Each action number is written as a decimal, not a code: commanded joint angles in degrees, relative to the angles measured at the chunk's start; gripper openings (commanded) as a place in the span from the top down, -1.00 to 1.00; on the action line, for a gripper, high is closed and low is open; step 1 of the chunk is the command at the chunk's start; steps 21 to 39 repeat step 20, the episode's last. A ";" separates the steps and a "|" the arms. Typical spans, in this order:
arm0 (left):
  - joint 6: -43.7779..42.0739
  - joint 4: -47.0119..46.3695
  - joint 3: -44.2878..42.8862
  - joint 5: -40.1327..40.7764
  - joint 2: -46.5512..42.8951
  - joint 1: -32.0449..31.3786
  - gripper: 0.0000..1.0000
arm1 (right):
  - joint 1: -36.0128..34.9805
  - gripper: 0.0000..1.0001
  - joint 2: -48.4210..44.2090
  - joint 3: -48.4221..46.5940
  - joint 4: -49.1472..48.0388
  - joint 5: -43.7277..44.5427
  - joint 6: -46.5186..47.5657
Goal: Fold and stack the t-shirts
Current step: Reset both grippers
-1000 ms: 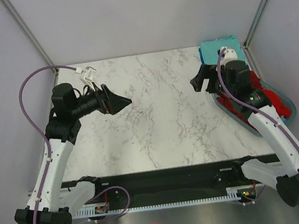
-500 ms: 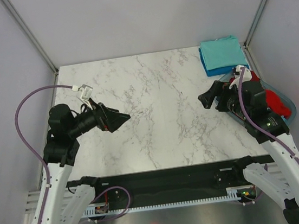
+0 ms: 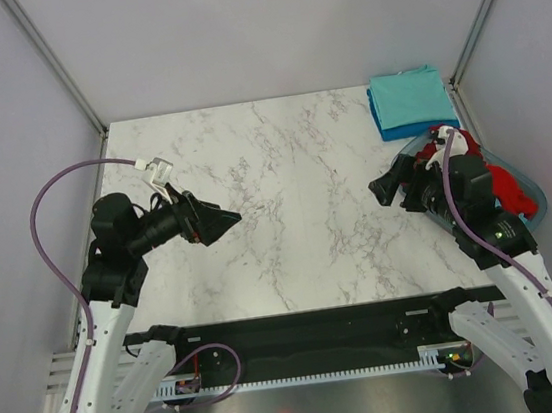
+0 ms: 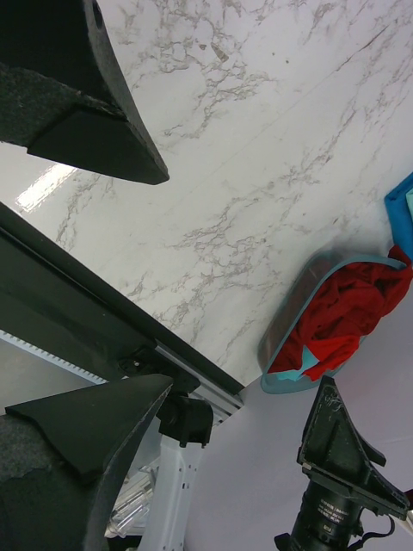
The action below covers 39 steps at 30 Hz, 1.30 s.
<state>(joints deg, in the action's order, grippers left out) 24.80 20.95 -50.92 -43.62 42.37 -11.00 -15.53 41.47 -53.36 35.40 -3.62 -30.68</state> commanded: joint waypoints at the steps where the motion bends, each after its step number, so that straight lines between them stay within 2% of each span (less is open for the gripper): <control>1: 1.22 -1.09 0.03 -0.15 -0.18 -0.07 -0.99 | 0.06 -0.96 -0.16 -0.07 0.55 1.24 -0.70; 39: 0.78 -1.00 0.38 0.72 -1.15 0.02 -0.99 | 0.15 -0.96 -0.16 0.81 0.73 1.51 -0.35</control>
